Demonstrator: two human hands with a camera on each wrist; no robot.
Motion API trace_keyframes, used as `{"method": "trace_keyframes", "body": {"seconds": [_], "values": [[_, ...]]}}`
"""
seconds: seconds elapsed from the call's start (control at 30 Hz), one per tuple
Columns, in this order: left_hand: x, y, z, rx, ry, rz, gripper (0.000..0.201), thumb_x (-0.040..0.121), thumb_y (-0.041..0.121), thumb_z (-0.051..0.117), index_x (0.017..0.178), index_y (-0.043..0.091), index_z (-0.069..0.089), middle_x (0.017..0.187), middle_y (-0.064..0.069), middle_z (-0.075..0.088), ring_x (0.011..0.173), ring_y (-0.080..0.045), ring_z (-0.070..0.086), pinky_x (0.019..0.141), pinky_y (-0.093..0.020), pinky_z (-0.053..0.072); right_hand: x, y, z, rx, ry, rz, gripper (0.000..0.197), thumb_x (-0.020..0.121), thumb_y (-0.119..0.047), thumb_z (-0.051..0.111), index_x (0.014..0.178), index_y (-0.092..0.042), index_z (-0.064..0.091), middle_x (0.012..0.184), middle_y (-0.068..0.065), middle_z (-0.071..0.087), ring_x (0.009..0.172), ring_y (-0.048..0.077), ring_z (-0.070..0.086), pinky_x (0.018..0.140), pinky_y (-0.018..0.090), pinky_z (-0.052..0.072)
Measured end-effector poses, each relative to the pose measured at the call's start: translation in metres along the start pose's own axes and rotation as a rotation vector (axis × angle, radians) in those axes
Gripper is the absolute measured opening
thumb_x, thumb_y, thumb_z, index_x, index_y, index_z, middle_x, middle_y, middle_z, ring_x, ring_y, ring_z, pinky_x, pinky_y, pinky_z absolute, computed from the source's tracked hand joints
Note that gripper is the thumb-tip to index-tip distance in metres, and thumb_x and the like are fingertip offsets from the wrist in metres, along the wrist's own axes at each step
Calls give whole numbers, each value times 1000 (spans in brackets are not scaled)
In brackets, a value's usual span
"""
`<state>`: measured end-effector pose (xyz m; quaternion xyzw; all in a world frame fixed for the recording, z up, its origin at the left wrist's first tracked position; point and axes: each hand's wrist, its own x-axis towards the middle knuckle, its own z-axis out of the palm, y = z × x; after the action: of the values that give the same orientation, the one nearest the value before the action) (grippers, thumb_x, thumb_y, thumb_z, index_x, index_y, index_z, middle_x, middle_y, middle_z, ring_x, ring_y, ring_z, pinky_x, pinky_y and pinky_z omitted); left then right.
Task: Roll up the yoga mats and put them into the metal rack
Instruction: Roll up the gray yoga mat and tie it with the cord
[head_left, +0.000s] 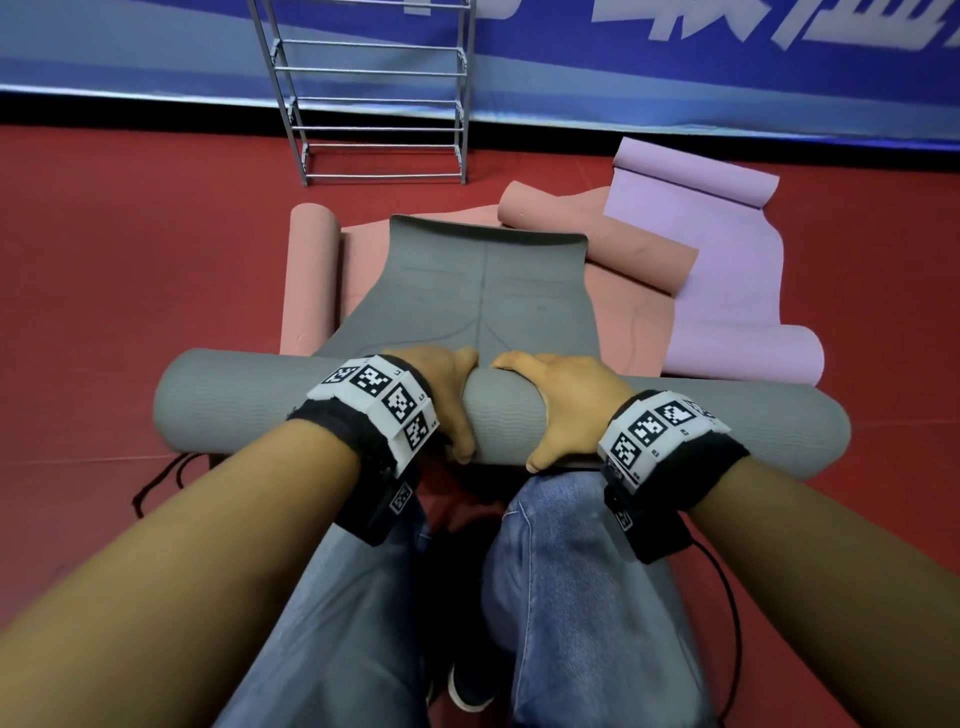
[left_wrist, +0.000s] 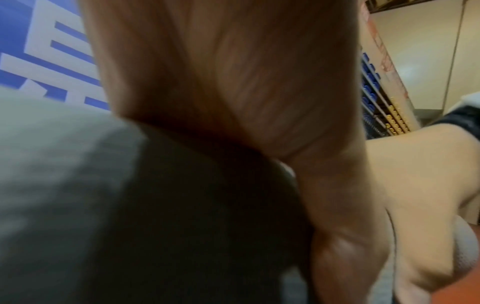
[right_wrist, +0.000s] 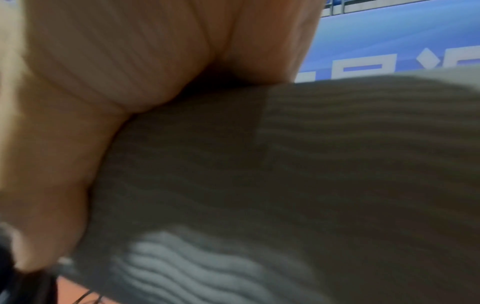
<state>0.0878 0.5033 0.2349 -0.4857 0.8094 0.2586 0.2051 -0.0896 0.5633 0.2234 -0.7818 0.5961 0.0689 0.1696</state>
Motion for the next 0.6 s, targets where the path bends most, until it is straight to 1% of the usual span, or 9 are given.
{"method": "trace_keyframes", "body": {"seconds": [0.07, 0.13, 0.17, 0.23, 0.27, 0.33, 0.47, 0.53, 0.6], "values": [[-5, 0, 9, 84, 105, 19, 92, 47, 50, 83, 128, 37, 40, 114, 7, 57, 108, -20, 56, 95, -44, 43, 4, 4, -1, 37, -16, 19, 109, 47, -47, 90, 139, -39, 33, 118, -6, 62, 103, 20, 60, 90, 34, 48], [-10, 2, 20, 183, 193, 24, 102, 54, 51, 81, 141, 40, 29, 134, 2, 45, 127, -26, 43, 106, -60, 26, 8, 7, -4, 62, -34, 40, 109, 46, -45, 91, 140, -41, 35, 116, -8, 64, 103, 19, 60, 91, 33, 48], [-12, 3, 25, 218, 221, 21, 108, 55, 51, 82, 144, 39, 23, 140, 0, 40, 131, -27, 37, 108, -66, 18, 10, 8, -5, 69, -48, 47, 109, 46, -46, 91, 140, -42, 35, 116, -9, 63, 104, 18, 60, 91, 32, 48], [-13, 4, 32, 249, 247, 10, 118, 51, 52, 87, 146, 37, 19, 142, -3, 38, 133, -29, 36, 108, -70, 13, 13, 10, -4, 79, -70, 57, 111, 46, -47, 90, 141, -43, 33, 120, -11, 61, 106, 17, 59, 91, 31, 47], [-12, 4, 33, 253, 248, 7, 120, 49, 53, 88, 145, 37, 19, 139, -4, 42, 132, -29, 38, 108, -70, 14, 14, 10, -2, 79, -75, 61, 112, 46, -48, 90, 142, -43, 31, 124, -11, 59, 109, 18, 58, 93, 33, 47], [-10, 5, 32, 260, 245, -1, 116, 47, 53, 89, 141, 36, 23, 132, -4, 48, 126, -30, 44, 106, -67, 23, 12, 11, 2, 70, -66, 63, 115, 46, -52, 88, 143, -43, 27, 132, -8, 54, 117, 19, 55, 97, 38, 45], [-2, 6, 21, 221, 205, -6, 100, 47, 50, 88, 130, 35, 34, 119, -2, 56, 112, -30, 54, 99, -59, 37, 1, 9, 13, -76, 26, 78, 127, 45, -66, 84, 149, -41, 16, 136, -2, 45, 125, 23, 47, 104, 45, 37], [3, 6, 14, 201, 152, -3, 99, 47, 50, 89, 129, 35, 36, 115, -1, 58, 107, -29, 58, 92, -52, 40, -5, 7, 23, -145, 45, 118, 136, 44, -64, 85, 150, -44, 2, 140, 3, 40, 131, 25, 40, 110, 53, 29], [6, 7, 10, 198, 116, -3, 99, 47, 50, 89, 129, 35, 37, 114, 0, 59, 105, -28, 59, 84, -46, 39, -4, 6, 29, -172, 62, 149, 136, 48, -57, 87, 150, -46, -3, 138, 5, 42, 130, 26, 40, 110, 54, 27]]}}
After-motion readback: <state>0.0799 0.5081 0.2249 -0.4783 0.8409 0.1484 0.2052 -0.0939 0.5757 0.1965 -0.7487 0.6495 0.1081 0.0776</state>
